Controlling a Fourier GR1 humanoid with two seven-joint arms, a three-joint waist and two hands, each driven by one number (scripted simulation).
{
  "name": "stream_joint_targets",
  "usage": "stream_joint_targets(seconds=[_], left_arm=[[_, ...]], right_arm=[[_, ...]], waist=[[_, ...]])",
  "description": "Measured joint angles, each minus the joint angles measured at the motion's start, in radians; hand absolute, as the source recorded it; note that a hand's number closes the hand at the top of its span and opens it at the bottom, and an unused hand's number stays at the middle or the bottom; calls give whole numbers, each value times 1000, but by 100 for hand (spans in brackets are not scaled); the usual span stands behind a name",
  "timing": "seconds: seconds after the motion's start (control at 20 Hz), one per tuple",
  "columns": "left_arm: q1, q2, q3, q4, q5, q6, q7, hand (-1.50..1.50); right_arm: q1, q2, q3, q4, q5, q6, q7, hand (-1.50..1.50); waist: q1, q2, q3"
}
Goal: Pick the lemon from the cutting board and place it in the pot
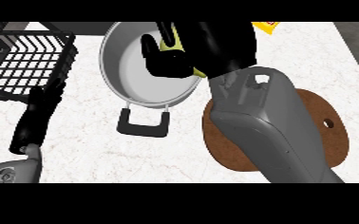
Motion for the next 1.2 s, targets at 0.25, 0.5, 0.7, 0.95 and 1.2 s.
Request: stream_joint_targets(seconds=[0.25, 0.5, 0.7, 0.95, 1.2], left_arm=[[-6, -5, -5, 8, -10, 3, -11, 0], [-15, -4, -3, 7, -11, -3, 4, 0], [-23, -4, -5, 1, -9, -9, 27, 0], [-20, 0, -2, 3, -5, -17, 14, 0], [-2, 1, 7, -6, -5, -15, 10, 0]], right_arm=[[-26, 18, 24, 192, -83, -89, 11, -150], [-39, 23, 69, 344, -199, -221, -36, -150], [-35, 24, 66, 393, -319, -362, -100, -150], [-27, 25, -2, 406, -441, -539, -195, -150], [6, 9, -98, 401, -501, -636, -297, -150]], waist=[[8, 2, 0], [11, 2, 0], [18, 4, -1], [16, 5, 0], [1, 1, 0]])
